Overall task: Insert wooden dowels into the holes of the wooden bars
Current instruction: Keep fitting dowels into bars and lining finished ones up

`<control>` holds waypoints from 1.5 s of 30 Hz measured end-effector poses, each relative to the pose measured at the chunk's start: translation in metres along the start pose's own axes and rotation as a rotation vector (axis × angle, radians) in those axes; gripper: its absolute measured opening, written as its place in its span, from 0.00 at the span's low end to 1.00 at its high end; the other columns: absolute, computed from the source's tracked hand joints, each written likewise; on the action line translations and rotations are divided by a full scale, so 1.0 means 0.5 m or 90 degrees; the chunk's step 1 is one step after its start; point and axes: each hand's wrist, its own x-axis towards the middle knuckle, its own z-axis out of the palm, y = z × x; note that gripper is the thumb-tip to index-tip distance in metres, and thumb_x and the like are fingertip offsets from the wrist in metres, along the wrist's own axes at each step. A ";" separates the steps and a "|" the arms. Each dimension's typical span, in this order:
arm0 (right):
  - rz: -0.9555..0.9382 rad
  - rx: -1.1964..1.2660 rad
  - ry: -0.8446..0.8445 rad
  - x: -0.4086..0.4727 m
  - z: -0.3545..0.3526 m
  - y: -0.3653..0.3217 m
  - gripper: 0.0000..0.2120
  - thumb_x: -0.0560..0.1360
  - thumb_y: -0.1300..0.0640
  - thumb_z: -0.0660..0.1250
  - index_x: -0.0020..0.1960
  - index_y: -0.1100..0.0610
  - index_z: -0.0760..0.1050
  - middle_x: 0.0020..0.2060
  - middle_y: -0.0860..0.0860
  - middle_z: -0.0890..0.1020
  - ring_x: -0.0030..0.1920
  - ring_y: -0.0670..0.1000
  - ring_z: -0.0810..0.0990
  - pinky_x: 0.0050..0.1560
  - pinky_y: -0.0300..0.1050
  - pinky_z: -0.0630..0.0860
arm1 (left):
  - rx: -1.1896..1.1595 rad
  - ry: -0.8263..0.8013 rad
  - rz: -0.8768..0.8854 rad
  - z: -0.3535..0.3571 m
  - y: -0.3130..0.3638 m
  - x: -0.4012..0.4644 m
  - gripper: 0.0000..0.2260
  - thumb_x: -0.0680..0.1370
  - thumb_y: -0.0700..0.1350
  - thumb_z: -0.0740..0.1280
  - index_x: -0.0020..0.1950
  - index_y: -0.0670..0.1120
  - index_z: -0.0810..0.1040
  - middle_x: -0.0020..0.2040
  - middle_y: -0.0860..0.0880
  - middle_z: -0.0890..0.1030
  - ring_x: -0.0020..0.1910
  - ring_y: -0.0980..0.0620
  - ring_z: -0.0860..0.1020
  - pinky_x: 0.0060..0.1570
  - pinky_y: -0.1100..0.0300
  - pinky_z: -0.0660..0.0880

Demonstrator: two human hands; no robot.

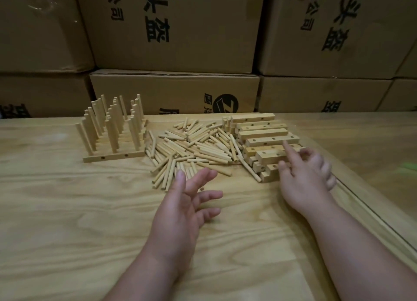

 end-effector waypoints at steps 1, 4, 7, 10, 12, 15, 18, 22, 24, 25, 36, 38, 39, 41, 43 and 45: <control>-0.009 -0.018 -0.020 0.000 0.002 0.000 0.24 0.83 0.45 0.54 0.78 0.34 0.56 0.77 0.50 0.54 0.77 0.55 0.49 0.75 0.62 0.48 | 0.000 0.001 0.003 -0.002 0.000 0.000 0.33 0.73 0.64 0.56 0.67 0.42 0.78 0.62 0.48 0.84 0.51 0.46 0.79 0.46 0.52 0.75; -0.034 -0.044 -0.025 -0.002 0.005 -0.002 0.21 0.84 0.46 0.54 0.76 0.38 0.61 0.79 0.48 0.52 0.79 0.56 0.45 0.76 0.63 0.45 | -0.002 -0.001 0.010 -0.006 -0.003 0.001 0.32 0.74 0.63 0.56 0.66 0.42 0.79 0.61 0.47 0.84 0.49 0.47 0.79 0.45 0.53 0.75; -0.052 -0.017 0.034 -0.004 0.003 -0.009 0.14 0.83 0.50 0.59 0.66 0.39 0.72 0.78 0.49 0.57 0.78 0.54 0.49 0.75 0.62 0.46 | -0.010 0.028 0.021 -0.005 -0.005 0.006 0.28 0.74 0.59 0.59 0.65 0.43 0.80 0.57 0.47 0.85 0.45 0.49 0.79 0.41 0.55 0.76; -0.080 -0.001 0.108 -0.008 0.004 -0.014 0.09 0.82 0.53 0.61 0.58 0.42 0.76 0.75 0.48 0.63 0.76 0.52 0.53 0.74 0.60 0.48 | -0.012 0.072 0.033 -0.006 -0.009 0.011 0.13 0.80 0.48 0.64 0.60 0.46 0.82 0.41 0.49 0.83 0.35 0.52 0.79 0.33 0.60 0.77; -0.121 0.023 0.165 -0.011 0.004 -0.021 0.09 0.81 0.54 0.62 0.58 0.45 0.76 0.70 0.47 0.69 0.72 0.50 0.58 0.72 0.61 0.50 | 0.012 0.096 0.037 -0.010 -0.013 0.015 0.10 0.82 0.40 0.64 0.58 0.48 0.83 0.35 0.49 0.78 0.32 0.54 0.77 0.32 0.61 0.77; -0.209 0.070 0.222 -0.027 0.004 -0.042 0.10 0.81 0.56 0.61 0.60 0.47 0.76 0.57 0.43 0.75 0.65 0.50 0.67 0.68 0.58 0.55 | 0.053 0.110 0.043 -0.012 -0.019 0.016 0.11 0.81 0.36 0.66 0.56 0.49 0.84 0.35 0.49 0.79 0.32 0.55 0.78 0.32 0.62 0.77; -0.345 0.154 0.199 -0.067 0.014 -0.080 0.11 0.82 0.56 0.59 0.60 0.50 0.77 0.51 0.42 0.76 0.54 0.47 0.72 0.61 0.49 0.58 | 0.076 0.095 0.058 -0.007 -0.019 0.016 0.11 0.79 0.37 0.68 0.58 0.50 0.83 0.40 0.48 0.83 0.37 0.53 0.81 0.35 0.62 0.78; -0.522 0.236 0.046 -0.116 0.043 -0.121 0.13 0.81 0.56 0.61 0.61 0.57 0.78 0.53 0.47 0.79 0.54 0.46 0.77 0.56 0.44 0.71 | 0.077 0.077 0.062 -0.009 -0.019 0.017 0.19 0.71 0.50 0.77 0.60 0.48 0.82 0.53 0.46 0.86 0.49 0.50 0.84 0.43 0.55 0.80; -0.538 0.292 0.003 -0.121 0.048 -0.125 0.14 0.81 0.56 0.61 0.64 0.58 0.78 0.55 0.47 0.79 0.56 0.44 0.77 0.58 0.36 0.72 | 0.053 0.078 0.073 -0.009 -0.016 0.017 0.18 0.72 0.52 0.73 0.59 0.46 0.82 0.55 0.45 0.86 0.52 0.49 0.83 0.46 0.52 0.80; -0.537 0.312 -0.009 -0.121 0.049 -0.124 0.15 0.82 0.55 0.61 0.64 0.58 0.78 0.56 0.47 0.78 0.58 0.42 0.77 0.59 0.33 0.71 | 0.028 0.083 0.080 -0.007 -0.014 0.017 0.16 0.74 0.51 0.70 0.58 0.45 0.82 0.54 0.44 0.86 0.52 0.48 0.84 0.46 0.51 0.81; -0.467 0.060 -0.261 -0.098 0.084 -0.108 0.32 0.78 0.33 0.48 0.79 0.33 0.43 0.75 0.28 0.55 0.73 0.31 0.47 0.74 0.41 0.49 | -0.297 0.271 0.079 -0.031 0.033 0.030 0.13 0.86 0.51 0.53 0.49 0.50 0.75 0.29 0.50 0.72 0.23 0.53 0.68 0.23 0.63 0.69; -0.504 0.002 -0.298 -0.101 0.088 -0.111 0.32 0.75 0.30 0.41 0.78 0.31 0.42 0.75 0.25 0.44 0.73 0.29 0.39 0.73 0.42 0.44 | -0.308 0.256 0.074 -0.031 0.030 0.031 0.13 0.85 0.51 0.53 0.49 0.50 0.74 0.29 0.50 0.72 0.24 0.53 0.67 0.24 0.62 0.68; -0.516 -0.020 -0.313 -0.103 0.089 -0.112 0.32 0.75 0.30 0.40 0.78 0.31 0.43 0.76 0.26 0.42 0.74 0.30 0.37 0.73 0.43 0.43 | -0.309 0.251 0.073 -0.031 0.029 0.031 0.13 0.85 0.51 0.53 0.49 0.50 0.74 0.29 0.50 0.72 0.24 0.53 0.67 0.24 0.62 0.68; -0.534 -0.040 -0.322 -0.105 0.091 -0.114 0.32 0.75 0.31 0.39 0.79 0.33 0.48 0.78 0.28 0.45 0.77 0.33 0.38 0.73 0.46 0.45 | -0.312 0.243 0.069 -0.031 0.028 0.030 0.12 0.85 0.51 0.55 0.49 0.49 0.74 0.30 0.49 0.72 0.25 0.53 0.67 0.25 0.61 0.69; -0.525 -0.012 -0.305 -0.106 0.090 -0.115 0.31 0.77 0.32 0.43 0.78 0.36 0.56 0.78 0.30 0.53 0.78 0.34 0.44 0.73 0.47 0.48 | -0.311 0.235 0.069 -0.031 0.028 0.030 0.11 0.84 0.51 0.56 0.49 0.49 0.74 0.30 0.49 0.71 0.25 0.52 0.67 0.25 0.61 0.69; -0.501 0.029 -0.268 -0.106 0.085 -0.117 0.27 0.78 0.34 0.48 0.74 0.39 0.67 0.75 0.32 0.64 0.77 0.36 0.54 0.70 0.44 0.52 | -0.304 0.231 0.075 -0.030 0.027 0.030 0.10 0.83 0.51 0.57 0.49 0.49 0.74 0.31 0.49 0.71 0.26 0.52 0.67 0.25 0.60 0.68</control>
